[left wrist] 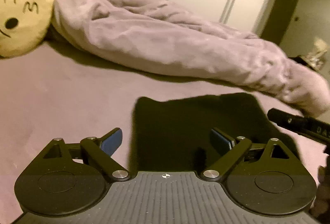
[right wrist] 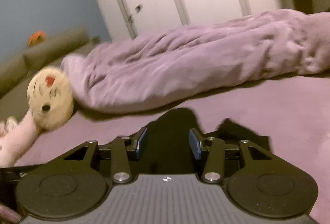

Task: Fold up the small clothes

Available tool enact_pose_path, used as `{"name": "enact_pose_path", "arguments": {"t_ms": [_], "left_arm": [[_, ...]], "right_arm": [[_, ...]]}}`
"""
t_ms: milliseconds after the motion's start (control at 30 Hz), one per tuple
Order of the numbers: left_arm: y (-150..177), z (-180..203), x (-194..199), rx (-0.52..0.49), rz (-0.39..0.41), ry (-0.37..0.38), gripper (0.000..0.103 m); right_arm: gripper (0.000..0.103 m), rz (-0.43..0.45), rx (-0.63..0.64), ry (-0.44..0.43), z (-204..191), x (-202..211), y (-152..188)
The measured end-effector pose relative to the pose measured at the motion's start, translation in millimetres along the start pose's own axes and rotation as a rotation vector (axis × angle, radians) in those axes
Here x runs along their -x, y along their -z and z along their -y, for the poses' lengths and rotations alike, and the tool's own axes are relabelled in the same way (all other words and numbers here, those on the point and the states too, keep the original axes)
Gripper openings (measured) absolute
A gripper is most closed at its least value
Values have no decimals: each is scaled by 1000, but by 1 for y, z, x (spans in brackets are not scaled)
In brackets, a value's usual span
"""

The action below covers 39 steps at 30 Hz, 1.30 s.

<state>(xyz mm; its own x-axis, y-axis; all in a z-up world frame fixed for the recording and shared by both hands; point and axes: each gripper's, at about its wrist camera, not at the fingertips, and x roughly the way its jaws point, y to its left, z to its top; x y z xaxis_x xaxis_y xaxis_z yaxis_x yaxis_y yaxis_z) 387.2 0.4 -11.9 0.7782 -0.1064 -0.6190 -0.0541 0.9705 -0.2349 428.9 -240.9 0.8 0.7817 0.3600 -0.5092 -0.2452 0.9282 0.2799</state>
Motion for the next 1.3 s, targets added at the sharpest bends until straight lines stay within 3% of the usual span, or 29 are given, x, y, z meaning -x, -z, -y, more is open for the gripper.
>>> {"name": "enact_pose_path", "arguments": {"t_ms": [133,233,367,400,567,833,933,1033,1100,1133,1267,1300], "left_arm": [[15,9,-23,16,-13,-22,96],[26,26,-31,-1,-27,-4,98],[43,51,-46,-126,-5,-76,103],[46,51,-48,-125,2,-82,103],[50,46,-51,-85,16,-68,103],[49,43,-53,-55,8,-66,103],[44,35,-47,-9,-31,-39,103],[35,19,-28,51,-77,2,103],[35,9,-9,63,-59,12,103],[37,6,1,63,-39,14,103],[47,6,25,-6,-18,-13,103],[50,6,29,-9,-16,-14,103]], "right_arm": [[37,-66,320,161,-24,-32,31],[34,-51,438,281,-12,-41,56],[41,-5,356,263,15,-34,62],[48,7,357,271,19,-35,63],[58,44,309,261,34,-32,68],[74,19,329,301,30,-48,63],[85,10,330,334,24,-43,57],[85,5,262,301,25,-21,43],[82,47,173,291,31,2,36],[79,51,117,260,38,10,33],[49,0,-121,127,63,20,28],[49,-5,-138,105,63,18,26]]}}
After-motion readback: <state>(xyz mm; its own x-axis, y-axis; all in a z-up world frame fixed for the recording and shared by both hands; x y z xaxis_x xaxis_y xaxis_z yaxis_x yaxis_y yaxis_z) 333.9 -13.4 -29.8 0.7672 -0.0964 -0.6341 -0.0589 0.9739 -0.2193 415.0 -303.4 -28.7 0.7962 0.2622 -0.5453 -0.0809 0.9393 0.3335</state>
